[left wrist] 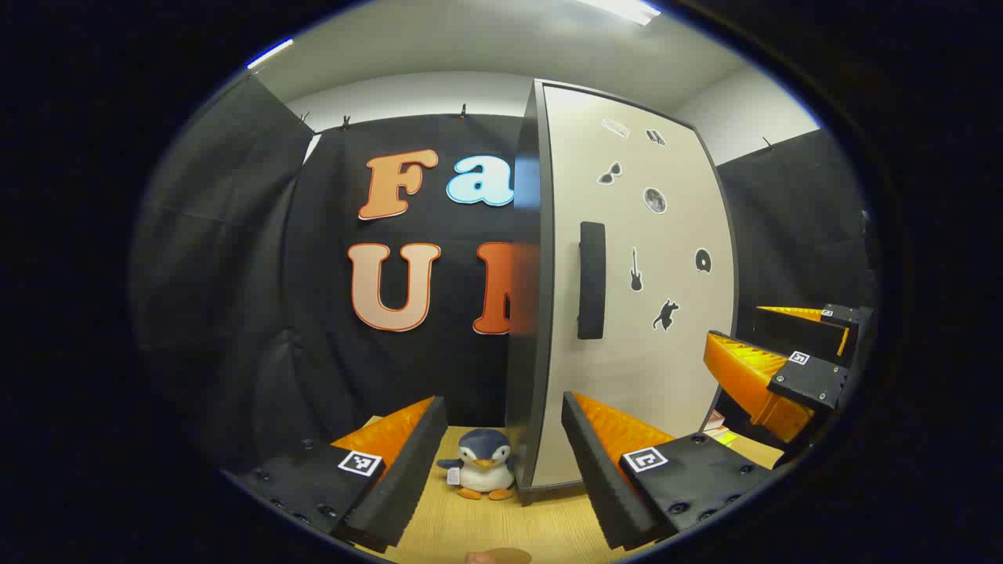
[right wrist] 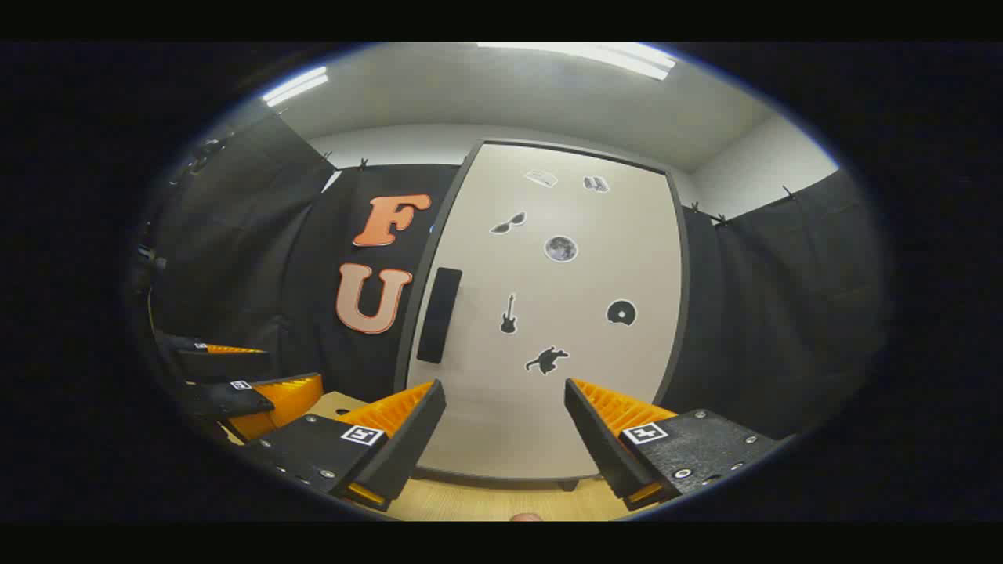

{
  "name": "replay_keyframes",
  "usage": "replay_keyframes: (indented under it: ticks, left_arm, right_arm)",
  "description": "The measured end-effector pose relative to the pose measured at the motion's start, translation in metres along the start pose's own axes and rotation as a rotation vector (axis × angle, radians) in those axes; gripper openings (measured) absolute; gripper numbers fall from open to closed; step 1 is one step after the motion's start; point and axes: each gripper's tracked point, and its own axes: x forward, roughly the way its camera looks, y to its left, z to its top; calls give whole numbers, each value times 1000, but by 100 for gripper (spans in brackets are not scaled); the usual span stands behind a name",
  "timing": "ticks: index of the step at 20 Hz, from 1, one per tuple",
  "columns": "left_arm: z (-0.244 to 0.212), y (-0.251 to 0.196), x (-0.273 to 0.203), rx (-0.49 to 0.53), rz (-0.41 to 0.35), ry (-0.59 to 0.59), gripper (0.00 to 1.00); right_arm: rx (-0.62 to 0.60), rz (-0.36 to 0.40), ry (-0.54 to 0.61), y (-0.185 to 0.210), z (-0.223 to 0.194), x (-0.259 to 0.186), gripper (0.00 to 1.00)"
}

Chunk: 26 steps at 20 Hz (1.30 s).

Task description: Open the cabinet door with the right hand, grasp the bottle in the cabinet with the left hand and place it on the coaster, then close the cabinet door with the right hand.

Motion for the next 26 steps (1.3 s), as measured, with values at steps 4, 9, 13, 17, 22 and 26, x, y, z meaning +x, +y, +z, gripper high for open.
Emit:
replay_keyframes:
  ticks: [4, 9, 13, 17, 22, 26]
  left_arm:
    - [0, 9, 4, 5, -2, 7, 96]
    - [2, 27, 8, 16, 17, 0, 96]
    - [4, 34, 13, 7, 19, -6, 96]
    - [5, 39, 17, -2, 16, -9, 96]
    - [7, 55, 19, -1, 34, -9, 96]
    - [8, 73, 20, 1, 61, -11, 96]
  right_arm:
    - [7, 9, 17, 16, -5, 6, 95]
    - [15, -6, 23, 21, -6, 13, 95]
    - [22, -16, 10, 21, -2, 20, 95]
    - [55, -15, 13, 26, 0, 30, 95]
    - [112, 11, 15, 42, 4, 53, 95]
    - [105, 22, 14, 55, 7, 75, 95]
